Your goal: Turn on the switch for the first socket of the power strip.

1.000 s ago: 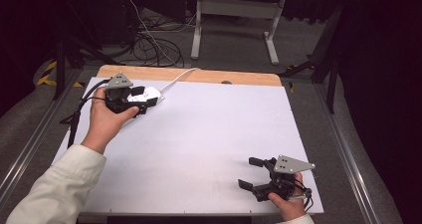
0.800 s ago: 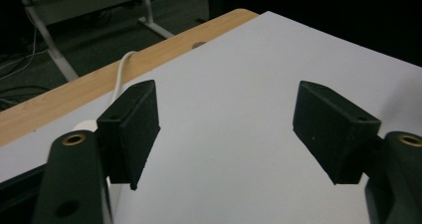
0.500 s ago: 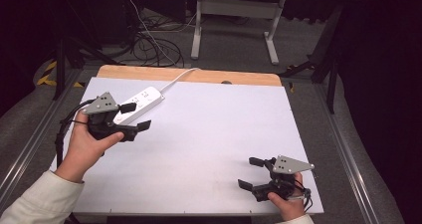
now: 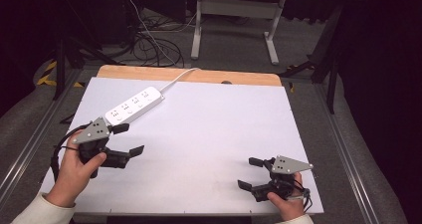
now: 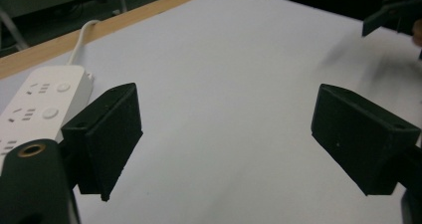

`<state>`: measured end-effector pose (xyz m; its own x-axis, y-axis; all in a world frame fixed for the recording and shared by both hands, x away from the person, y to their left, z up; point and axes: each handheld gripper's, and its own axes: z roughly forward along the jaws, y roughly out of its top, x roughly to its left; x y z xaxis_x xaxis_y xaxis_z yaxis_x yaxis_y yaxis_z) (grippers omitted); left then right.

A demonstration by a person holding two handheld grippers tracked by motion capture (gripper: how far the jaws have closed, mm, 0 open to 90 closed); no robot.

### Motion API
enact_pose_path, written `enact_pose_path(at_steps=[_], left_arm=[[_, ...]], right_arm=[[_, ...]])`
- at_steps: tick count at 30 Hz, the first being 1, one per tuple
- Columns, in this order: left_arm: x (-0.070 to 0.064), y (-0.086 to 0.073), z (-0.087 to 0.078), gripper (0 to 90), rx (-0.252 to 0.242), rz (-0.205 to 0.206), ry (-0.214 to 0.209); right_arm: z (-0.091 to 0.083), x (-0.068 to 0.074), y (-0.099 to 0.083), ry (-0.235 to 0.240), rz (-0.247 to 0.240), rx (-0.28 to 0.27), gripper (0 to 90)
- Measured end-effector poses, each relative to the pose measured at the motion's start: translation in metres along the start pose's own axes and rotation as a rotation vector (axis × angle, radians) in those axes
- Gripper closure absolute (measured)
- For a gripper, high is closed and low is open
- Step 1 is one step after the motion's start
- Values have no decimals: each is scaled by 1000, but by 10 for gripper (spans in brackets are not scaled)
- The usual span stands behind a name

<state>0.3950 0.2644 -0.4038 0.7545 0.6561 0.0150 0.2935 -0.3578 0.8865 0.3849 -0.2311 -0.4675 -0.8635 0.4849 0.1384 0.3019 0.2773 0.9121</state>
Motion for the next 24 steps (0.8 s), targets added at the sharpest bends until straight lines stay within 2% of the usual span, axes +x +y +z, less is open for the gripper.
enact_pose_path(at_steps=[3, 10, 12, 16, 19, 24], left_arm=[[-1, -9, -2, 119, -12, -15, -13], [-7, -32, -2, 104, -28, -23, -83], [-7, -38, -2, 103, -28, -51, -101], [-9, -49, -3, 102, -45, -56, -112], [-13, -56, -1, 102, -35, -35, -111], [-18, -66, 1, 102, -21, -10, -80]], right_arm=[[1, 0, 0, 1, -1, 1, 135], [2, 0, -1, 3, -2, 6, 135], [2, 1, -1, 2, -2, 8, 135], [2, 1, -1, 1, -4, 7, 135], [2, 1, -1, 0, -4, 8, 136], [2, 1, -1, -1, -10, 16, 136]])
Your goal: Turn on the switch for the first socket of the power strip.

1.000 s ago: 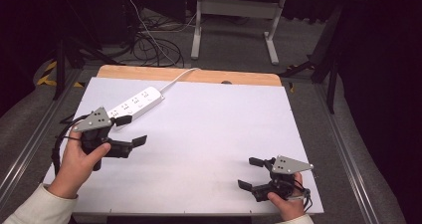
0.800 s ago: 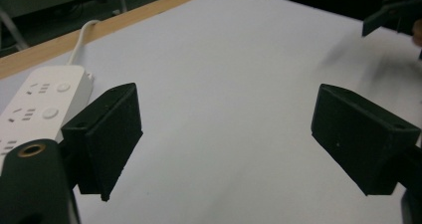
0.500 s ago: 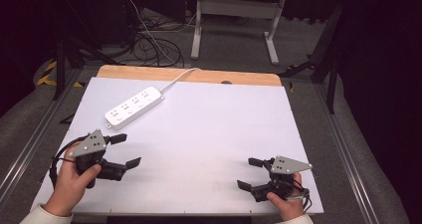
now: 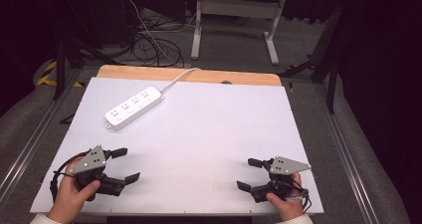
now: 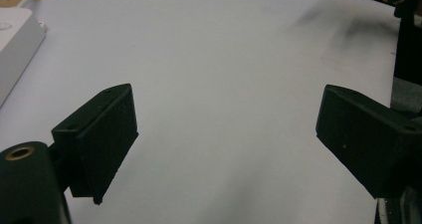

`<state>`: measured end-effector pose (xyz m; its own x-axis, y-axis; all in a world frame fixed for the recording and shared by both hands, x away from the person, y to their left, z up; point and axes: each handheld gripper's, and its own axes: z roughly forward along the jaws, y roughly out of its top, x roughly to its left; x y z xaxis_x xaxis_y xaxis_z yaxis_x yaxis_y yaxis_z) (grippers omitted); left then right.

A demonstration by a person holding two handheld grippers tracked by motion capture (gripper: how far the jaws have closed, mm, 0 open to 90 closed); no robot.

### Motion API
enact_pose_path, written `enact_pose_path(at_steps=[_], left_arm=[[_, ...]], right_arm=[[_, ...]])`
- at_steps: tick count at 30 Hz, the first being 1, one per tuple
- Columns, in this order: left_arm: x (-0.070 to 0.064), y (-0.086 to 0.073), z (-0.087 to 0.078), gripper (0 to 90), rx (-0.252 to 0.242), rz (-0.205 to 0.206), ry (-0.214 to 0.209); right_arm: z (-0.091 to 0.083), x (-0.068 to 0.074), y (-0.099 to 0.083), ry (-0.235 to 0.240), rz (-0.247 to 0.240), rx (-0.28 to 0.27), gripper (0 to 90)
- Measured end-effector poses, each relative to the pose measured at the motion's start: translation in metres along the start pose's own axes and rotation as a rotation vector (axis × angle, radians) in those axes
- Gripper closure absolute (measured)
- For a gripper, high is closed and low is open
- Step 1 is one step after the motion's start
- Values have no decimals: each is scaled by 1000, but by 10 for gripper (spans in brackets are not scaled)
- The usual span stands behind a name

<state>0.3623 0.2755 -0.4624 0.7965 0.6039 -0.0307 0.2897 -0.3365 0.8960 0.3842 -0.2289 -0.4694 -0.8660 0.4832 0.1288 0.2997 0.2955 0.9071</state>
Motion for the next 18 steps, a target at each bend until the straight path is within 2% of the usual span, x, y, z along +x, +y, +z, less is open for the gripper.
enact_pose_path(at_steps=[4, 5, 9, 14, 18], left_arm=[[0, -7, 2, 96, -19, -51, -8], [-1, -9, 2, 94, -18, -53, -2], [-3, -11, 5, 93, -4, -29, 27], [-4, -9, 5, 92, -13, 38, 80], [-5, -9, 5, 87, -5, -3, 45]], right_arm=[[0, 0, 0, -1, -1, 2, 135], [0, 0, 0, 0, -1, 3, 135], [0, 0, -1, -3, -2, 5, 135], [0, 0, -1, -6, -4, 8, 135], [0, 0, -1, -8, -7, 10, 136]])
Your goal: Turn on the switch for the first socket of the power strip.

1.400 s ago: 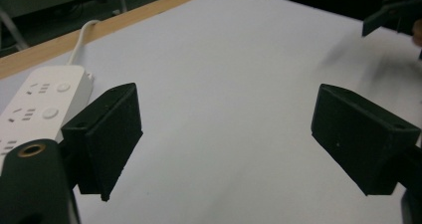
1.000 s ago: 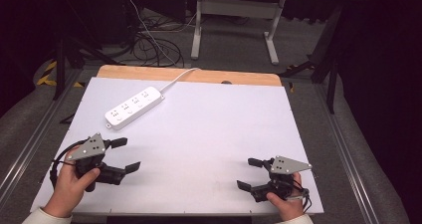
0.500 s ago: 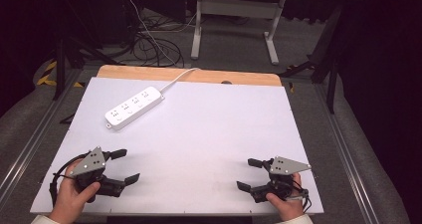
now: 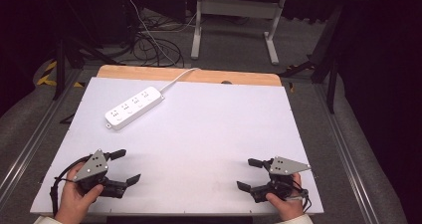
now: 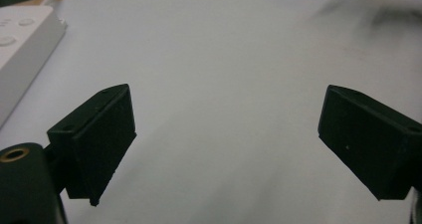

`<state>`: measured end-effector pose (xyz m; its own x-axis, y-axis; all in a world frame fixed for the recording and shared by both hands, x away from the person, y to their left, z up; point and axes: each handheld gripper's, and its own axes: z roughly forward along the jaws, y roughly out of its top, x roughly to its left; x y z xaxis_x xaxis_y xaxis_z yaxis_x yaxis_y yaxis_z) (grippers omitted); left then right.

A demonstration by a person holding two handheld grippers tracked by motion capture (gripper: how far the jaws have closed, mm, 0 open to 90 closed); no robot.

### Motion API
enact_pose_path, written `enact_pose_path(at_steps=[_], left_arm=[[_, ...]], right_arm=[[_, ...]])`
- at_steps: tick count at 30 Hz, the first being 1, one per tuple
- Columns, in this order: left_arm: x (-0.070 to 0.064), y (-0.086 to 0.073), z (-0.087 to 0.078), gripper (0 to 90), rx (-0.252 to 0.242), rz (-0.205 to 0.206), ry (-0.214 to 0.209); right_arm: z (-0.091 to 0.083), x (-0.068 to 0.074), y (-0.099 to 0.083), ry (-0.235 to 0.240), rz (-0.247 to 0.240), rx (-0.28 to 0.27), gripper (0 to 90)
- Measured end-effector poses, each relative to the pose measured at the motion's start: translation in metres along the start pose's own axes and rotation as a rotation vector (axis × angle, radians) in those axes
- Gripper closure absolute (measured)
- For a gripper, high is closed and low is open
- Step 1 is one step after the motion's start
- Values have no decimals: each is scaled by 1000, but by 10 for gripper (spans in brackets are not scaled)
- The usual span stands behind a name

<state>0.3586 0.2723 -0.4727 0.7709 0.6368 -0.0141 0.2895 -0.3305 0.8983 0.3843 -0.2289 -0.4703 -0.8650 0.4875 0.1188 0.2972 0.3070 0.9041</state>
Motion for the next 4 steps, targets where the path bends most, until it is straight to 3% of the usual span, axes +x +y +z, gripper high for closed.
enact_pose_path(at_steps=[4], left_arm=[[-1, 1, 0, 86, 5, -23, -15]], right_arm=[[0, 0, 0, -1, -2, 1, 135]])
